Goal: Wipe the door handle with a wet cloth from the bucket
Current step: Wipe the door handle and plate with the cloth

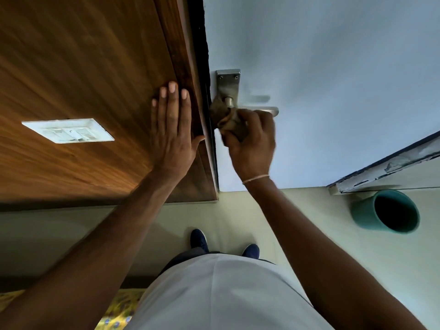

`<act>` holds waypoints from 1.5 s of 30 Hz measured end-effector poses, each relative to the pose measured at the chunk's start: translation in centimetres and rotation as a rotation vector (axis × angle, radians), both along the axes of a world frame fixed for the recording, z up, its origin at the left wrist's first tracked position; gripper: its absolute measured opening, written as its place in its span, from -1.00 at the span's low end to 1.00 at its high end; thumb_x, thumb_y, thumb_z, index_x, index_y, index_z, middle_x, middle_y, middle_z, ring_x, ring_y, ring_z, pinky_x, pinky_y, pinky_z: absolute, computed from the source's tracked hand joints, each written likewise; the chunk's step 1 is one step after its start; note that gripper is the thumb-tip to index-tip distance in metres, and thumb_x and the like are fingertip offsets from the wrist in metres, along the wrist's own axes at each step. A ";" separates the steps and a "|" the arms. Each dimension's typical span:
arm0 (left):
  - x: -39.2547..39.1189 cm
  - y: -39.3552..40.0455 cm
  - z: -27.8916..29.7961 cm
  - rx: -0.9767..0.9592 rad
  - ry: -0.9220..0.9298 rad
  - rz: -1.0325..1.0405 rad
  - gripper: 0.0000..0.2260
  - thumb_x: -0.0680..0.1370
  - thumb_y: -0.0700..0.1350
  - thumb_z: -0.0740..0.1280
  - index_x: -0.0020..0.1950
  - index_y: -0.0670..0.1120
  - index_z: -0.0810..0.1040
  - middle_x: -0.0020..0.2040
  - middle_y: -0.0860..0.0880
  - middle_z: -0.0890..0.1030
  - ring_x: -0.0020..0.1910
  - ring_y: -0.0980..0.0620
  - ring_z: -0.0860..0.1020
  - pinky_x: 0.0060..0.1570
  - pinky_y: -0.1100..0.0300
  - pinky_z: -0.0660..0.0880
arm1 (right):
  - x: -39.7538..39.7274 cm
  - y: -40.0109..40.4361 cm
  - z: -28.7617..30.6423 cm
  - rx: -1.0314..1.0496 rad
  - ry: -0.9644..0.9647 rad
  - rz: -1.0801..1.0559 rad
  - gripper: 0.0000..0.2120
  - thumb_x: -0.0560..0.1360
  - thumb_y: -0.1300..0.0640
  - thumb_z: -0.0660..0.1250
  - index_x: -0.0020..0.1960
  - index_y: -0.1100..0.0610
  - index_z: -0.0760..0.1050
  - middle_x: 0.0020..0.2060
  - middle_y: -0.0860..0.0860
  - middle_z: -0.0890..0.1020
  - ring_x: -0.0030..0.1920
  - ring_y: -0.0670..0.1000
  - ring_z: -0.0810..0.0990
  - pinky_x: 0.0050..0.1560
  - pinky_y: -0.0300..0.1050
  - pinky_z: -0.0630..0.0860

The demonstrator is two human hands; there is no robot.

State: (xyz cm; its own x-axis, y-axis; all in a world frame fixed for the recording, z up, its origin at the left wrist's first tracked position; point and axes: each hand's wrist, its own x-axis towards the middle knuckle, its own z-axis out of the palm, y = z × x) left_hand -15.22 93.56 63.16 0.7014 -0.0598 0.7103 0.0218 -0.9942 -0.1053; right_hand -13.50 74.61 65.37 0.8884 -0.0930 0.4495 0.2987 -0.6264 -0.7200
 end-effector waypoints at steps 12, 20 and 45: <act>0.1 0.4 -0.2 0.032 0.009 0.004 0.05 0.57 0.35 0.46 0.75 -0.19 -0.02 0.69 -0.29 0.22 0.69 -0.29 0.20 0.73 -0.17 0.10 | 2.1 0.8 0.1 0.065 0.011 -0.036 -0.62 0.33 0.17 0.58 0.13 0.08 0.64 0.07 0.02 0.61 -0.05 0.09 0.65 -0.16 0.02 0.65; -0.3 -1.0 0.6 -0.008 0.087 0.039 0.11 0.49 0.32 0.54 0.73 -0.27 0.04 0.69 -0.35 0.19 0.69 -0.34 0.16 0.74 -0.16 -0.01 | 3.7 -8.0 0.1 0.294 0.046 -0.305 -0.78 0.43 0.24 0.43 0.07 0.11 0.66 0.07 0.10 0.63 -0.12 -0.19 0.59 0.00 0.09 0.66; -1.4 0.2 1.3 -0.004 0.148 -0.049 -0.07 0.64 0.18 0.44 0.74 -0.25 0.00 0.72 -0.32 0.15 0.71 -0.31 0.10 0.74 -0.15 0.02 | 2.1 2.6 0.2 1.368 0.759 0.069 -0.79 0.74 0.33 0.16 0.26 0.32 0.54 0.06 0.24 0.66 -0.04 0.12 0.71 0.11 0.12 0.73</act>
State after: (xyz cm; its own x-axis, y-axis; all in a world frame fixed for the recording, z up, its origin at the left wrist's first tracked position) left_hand -16.59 93.79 64.46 0.7948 -0.0939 0.5996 -0.0420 -0.9941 -0.0999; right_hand -11.38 77.24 65.61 0.8789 0.0081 -0.4770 -0.3849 0.6028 -0.6989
